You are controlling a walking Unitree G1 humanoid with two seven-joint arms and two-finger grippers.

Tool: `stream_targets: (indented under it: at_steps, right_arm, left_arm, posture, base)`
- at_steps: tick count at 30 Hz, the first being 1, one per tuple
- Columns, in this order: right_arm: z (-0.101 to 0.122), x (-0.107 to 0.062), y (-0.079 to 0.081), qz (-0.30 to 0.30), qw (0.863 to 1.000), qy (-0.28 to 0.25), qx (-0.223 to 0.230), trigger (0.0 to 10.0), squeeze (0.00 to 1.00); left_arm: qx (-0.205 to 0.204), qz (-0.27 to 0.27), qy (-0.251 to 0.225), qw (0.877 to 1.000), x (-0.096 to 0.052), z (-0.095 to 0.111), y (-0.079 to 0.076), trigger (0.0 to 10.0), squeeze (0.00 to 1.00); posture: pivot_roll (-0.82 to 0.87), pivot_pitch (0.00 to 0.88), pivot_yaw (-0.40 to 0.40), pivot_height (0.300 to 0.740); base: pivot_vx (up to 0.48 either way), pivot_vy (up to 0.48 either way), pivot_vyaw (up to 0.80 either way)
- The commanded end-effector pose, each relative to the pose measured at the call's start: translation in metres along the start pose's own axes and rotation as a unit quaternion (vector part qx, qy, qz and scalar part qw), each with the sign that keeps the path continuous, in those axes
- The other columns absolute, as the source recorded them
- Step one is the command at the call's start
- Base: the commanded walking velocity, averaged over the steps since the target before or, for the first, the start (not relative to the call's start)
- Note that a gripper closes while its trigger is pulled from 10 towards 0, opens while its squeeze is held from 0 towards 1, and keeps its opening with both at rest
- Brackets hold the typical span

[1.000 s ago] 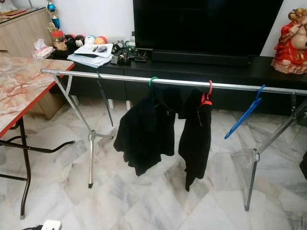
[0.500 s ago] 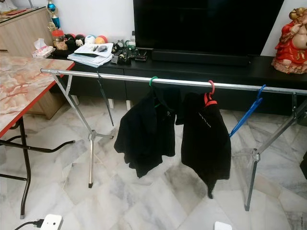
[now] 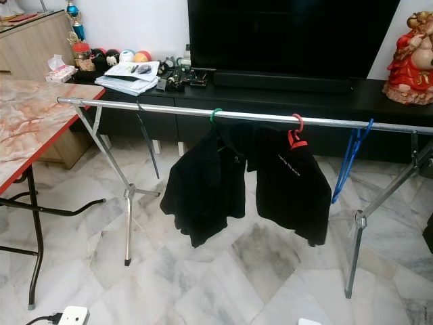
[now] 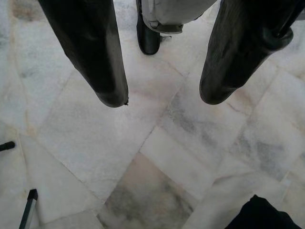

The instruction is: Hang hanger

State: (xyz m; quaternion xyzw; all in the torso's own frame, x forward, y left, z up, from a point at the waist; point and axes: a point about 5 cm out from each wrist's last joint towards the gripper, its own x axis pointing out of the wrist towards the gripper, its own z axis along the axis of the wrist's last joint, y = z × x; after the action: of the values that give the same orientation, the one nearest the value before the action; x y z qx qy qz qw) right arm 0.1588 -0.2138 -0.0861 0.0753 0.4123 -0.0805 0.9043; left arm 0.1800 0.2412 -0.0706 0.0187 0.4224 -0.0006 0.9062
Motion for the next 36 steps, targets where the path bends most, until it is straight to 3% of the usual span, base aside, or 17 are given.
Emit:
stream_targets:
  at_steps: [1, 24, 29, 36]
  right_arm:
    - [-0.004, -0.001, 0.000, -0.001, 1.000, 0.010, -0.004, 10.0, 0.00]
    - [-0.001, 0.000, 0.001, 0.006, 1.000, 0.010, -0.014, 10.0, 0.00]
    - [-0.001, 0.000, 0.002, 0.012, 1.000, 0.007, -0.014, 10.0, 0.00]
    - [0.023, 0.005, 0.010, 0.021, 0.998, -0.053, -0.004, 10.0, 0.00]
  left_arm:
    - [-0.011, 0.002, 0.014, 1.000, -0.001, -0.006, 0.001, 10.0, 0.00]
    - [-0.013, 0.001, 0.016, 1.000, -0.001, -0.006, 0.000, 10.0, 0.00]
    - [-0.014, 0.002, 0.014, 1.000, -0.001, -0.006, -0.001, 10.0, 0.00]
    - [-0.014, -0.001, 0.015, 1.000, -0.001, -0.006, 0.000, 10.0, 0.00]
  posture:
    - [-0.01, 0.041, 0.014, 0.740]
    - [-0.01, 0.036, 0.011, 0.740]
    - [-0.01, 0.037, 0.013, 0.740]
    - [-0.01, 0.042, 0.016, 0.740]
  base:
    - [0.349, 0.000, 0.00]
    - [0.353, 0.000, 0.00]
    - [0.233, 0.000, 0.49]
    - [0.000, 0.000, 0.00]
